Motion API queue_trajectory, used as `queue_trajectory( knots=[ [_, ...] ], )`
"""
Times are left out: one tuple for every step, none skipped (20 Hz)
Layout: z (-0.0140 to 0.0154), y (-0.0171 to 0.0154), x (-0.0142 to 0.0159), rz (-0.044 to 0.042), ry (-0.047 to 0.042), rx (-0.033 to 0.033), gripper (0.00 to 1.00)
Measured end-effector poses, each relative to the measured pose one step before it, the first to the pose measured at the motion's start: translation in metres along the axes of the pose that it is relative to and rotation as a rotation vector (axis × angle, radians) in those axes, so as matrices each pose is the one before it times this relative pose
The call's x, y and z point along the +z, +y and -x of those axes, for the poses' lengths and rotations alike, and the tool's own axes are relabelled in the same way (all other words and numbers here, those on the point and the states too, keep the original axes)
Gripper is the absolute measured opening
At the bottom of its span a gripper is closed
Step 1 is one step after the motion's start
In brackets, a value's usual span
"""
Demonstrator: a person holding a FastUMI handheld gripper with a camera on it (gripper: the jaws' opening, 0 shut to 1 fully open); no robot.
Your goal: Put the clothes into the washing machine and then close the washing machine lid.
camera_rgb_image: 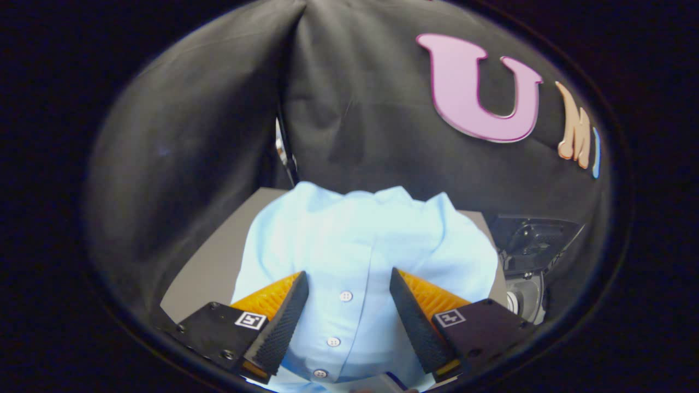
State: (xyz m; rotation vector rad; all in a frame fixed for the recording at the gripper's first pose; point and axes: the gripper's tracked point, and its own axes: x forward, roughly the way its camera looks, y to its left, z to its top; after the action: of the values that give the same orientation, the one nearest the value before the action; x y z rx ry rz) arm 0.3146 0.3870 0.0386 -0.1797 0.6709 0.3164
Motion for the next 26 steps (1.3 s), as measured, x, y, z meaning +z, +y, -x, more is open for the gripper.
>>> queue_trajectory(
  knots=[
    [-0.00188, 0.00144, 0.0003, 0.02156, 0.00766, 0.02929, 0.96],
    [0.00408, 0.00118, 0.00835, 0.01678, -0.02065, 0.02599, 0.92],
    [0.00127, 0.00011, 0.00125, -0.00014, 0.00413, 0.01759, 0.77],
    [-0.00199, -0.00042, -0.00256, 0.00252, 0.00158, 0.02903, 0.62],
    [0.00095, 0.00325, 0.0016, -0.02037, -0.00918, 0.03702, 0.47],
    [-0.00178, 0.00697, -0.00251, -0.01389, 0.00113, 0.05179, 0.32],
    [-0.00121, 0.00486, 0.00346, -0.02046, -0.00591, 0.06431, 0.26],
    [0.00365, 0.00307, 0.00232, -0.0288, -0.027, 0.02021, 0.2],
    [0.00533, -0.00059, 0.00329, -0.00611, -0.01649, 0.00026, 0.14],
    [0.00641, -0.00048, 0.00235, 0.02501, -0.01191, -0.00497, 0.07],
    [0.00743, -0.0022, 0.00326, 0.03816, -0.0079, -0.016, 0.08],
    [0.00663, -0.00118, 0.00725, 0.04529, -0.03148, -0.00418, 0.08],
    [0.00819, -0.00214, 0.00992, 0.04144, -0.03951, 0.00574, 0.08],
    [0.00605, -0.00051, 0.00822, 0.0152, -0.03873, 0.00163, 0.08],
    [0.00818, -0.00221, 0.01, -0.00239, -0.0373, 0.00126, 0.08],
    [0.01432, -0.00721, 0.0047, -0.00074, -0.01893, -0.00628, 0.08],
    [0.01205, -0.01211, 0.00573, 0.00238, -0.01031, -0.02573, 0.07],
    [0.00901, -0.01463, 0.00438, -0.00812, -0.01616, -0.02556, 0.07],
    [0.00643, -0.01395, 0.00131, -0.01564, -0.00667, -0.01747, 0.07],
    [0.00787, -0.01464, 0.00115, -0.01498, -0.00204, -0.02144, 0.07],
    [0.00933, -0.01731, 0.00267, -0.01234, -0.00744, -0.0279, 0.07],
    [0.00742, -0.01555, 0.00308, -0.01218, -0.00616, -0.02518, 0.08],
    [0.00795, -0.01661, 0.00326, -0.01284, -0.00475, -0.02529, 0.07],
    [0.00753, -0.0184, -0.0002, -0.01563, 0.00053, -0.03303, 0.07],
    [0.00713, -0.01782, 0.00057, -0.0108, 0.00336, -0.0244, 0.08],
    [0.00648, -0.0166, 0.00147, -0.00051, -0.00191, -0.0255, 0.07]
  ],
)
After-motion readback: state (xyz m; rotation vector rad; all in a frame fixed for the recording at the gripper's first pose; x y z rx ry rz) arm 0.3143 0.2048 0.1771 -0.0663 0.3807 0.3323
